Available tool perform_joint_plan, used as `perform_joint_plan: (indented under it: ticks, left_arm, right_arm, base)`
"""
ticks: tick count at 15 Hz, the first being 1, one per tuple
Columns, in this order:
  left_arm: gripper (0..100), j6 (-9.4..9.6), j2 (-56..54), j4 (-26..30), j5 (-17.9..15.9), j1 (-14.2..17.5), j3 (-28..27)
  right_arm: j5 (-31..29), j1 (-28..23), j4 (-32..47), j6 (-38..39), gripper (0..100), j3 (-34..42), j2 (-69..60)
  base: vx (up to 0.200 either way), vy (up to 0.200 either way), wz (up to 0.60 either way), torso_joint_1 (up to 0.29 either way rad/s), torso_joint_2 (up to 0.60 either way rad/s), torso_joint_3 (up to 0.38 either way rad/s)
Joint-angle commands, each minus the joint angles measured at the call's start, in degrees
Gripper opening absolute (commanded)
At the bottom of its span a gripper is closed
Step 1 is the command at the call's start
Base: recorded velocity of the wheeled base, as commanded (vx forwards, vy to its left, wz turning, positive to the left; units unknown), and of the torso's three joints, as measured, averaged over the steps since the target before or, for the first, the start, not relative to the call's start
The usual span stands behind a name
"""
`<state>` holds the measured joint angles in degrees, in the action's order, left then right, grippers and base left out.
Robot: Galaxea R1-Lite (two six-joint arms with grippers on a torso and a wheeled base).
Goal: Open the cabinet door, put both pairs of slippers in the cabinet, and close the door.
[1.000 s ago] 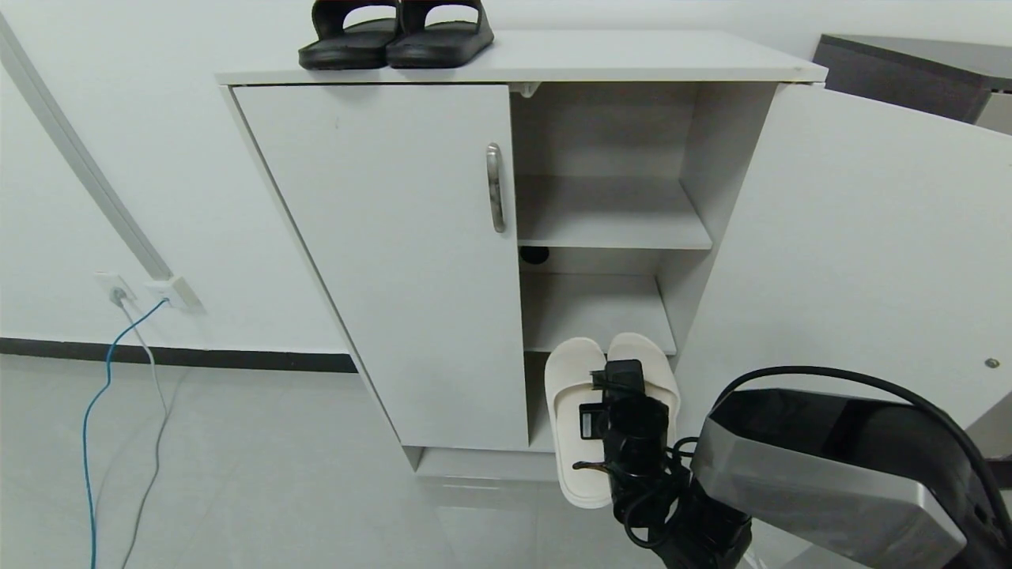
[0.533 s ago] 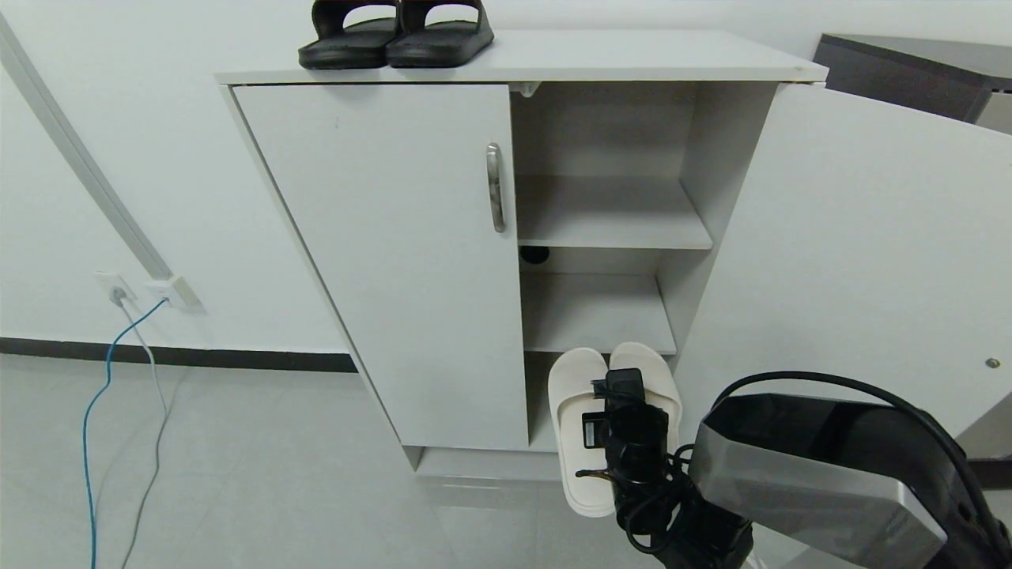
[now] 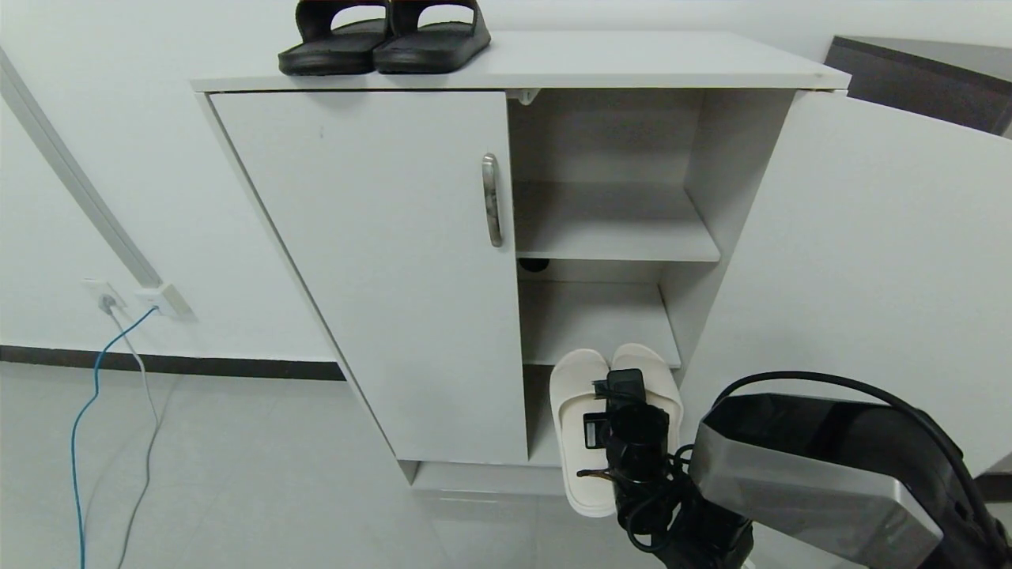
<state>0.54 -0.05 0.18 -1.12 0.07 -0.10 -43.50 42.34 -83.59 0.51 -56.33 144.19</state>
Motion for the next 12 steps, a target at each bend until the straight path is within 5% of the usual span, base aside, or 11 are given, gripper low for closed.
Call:
perform_joint_plan:
  ticks: [1,12]
  left_arm:
    - [0,-0.01,0.05,-0.01,-0.02,0.01,0.01]
    - [0,-0.18,0.05,-0.01,0.07,0.01,0.01]
  right_arm:
    - [-0.01,0.11,-0.08,0.02,0,-0.01,-0.05]
    - [1.66,-1.29,0.8,0.02,0,-2.64,-0.58]
  base:
    - [0.2,0.0,0.0,0.002,0.0,-0.002]
    - [0.018,0.0,0.0,0.001,0.0,0.0]
